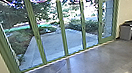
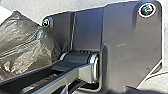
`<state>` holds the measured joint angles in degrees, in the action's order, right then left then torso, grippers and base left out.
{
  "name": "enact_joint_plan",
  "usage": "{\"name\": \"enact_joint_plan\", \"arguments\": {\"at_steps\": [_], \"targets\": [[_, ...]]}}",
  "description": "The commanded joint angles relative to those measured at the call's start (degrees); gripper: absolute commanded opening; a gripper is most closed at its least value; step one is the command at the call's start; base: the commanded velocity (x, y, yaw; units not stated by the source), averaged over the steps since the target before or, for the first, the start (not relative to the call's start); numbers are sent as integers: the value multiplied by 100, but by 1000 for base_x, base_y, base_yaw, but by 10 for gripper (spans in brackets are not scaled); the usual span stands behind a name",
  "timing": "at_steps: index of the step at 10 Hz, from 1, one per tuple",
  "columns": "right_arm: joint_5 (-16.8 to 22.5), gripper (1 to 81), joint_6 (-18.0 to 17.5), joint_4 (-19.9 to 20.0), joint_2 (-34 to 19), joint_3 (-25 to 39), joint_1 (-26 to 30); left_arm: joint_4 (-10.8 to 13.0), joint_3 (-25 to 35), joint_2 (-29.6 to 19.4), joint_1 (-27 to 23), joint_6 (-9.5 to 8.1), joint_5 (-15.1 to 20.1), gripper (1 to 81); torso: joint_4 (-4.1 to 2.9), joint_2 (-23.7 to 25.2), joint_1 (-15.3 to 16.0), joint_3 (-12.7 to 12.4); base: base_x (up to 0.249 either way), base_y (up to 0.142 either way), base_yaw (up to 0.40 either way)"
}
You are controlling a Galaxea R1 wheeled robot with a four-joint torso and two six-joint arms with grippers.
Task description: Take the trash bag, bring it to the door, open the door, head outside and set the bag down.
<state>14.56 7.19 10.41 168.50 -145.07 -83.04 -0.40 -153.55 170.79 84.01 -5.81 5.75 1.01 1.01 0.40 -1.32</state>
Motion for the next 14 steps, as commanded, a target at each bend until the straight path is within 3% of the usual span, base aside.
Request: {"name": "enact_joint_plan", "arguments": {"at_steps": [1, 10, 14], "targets": [[381, 811, 27, -4, -15, 41, 371, 5, 1, -18, -362, 37, 321, 10, 0, 0, 2, 0, 0, 0, -387], [381, 811, 28, -4, -7, 32, 371, -4, 1, -36, -363, 37, 321, 10, 0, 0, 2, 0, 0, 0, -370], [381, 811, 28, -4, -7, 32, 371, 5, 1, -45, -363, 45, 330, 10, 0, 0, 0, 0, 0, 0, -67]]}}
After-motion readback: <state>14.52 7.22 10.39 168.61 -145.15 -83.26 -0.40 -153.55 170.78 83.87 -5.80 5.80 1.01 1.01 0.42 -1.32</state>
